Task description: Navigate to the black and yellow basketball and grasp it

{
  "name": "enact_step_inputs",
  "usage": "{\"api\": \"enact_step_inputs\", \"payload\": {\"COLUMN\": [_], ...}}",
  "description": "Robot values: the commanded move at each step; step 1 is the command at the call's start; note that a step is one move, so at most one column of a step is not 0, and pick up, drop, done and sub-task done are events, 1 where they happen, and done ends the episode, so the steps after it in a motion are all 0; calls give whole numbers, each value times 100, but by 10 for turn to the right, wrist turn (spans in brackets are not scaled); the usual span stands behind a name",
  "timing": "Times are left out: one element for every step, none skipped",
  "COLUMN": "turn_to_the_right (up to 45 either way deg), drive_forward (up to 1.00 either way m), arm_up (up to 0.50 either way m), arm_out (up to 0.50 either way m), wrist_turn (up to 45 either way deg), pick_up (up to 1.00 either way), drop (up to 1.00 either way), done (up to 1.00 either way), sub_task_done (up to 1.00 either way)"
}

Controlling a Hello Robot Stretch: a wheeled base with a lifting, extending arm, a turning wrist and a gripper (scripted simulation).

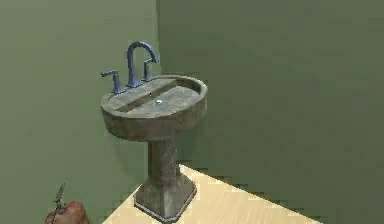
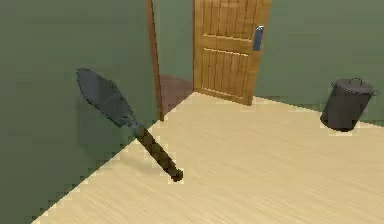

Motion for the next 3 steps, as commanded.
{"api": "enact_step_inputs", "payload": {"turn_to_the_right": [450, 450, 300], "drive_forward": [0, 0, 0], "arm_up": [0, 0, 0], "arm_out": [0, 0, 0], "wrist_turn": [0, 0, 0], "pick_up": [0, 0, 0], "drop": [0, 0, 0], "done": [0, 0, 0], "sub_task_done": [0, 0, 0]}}
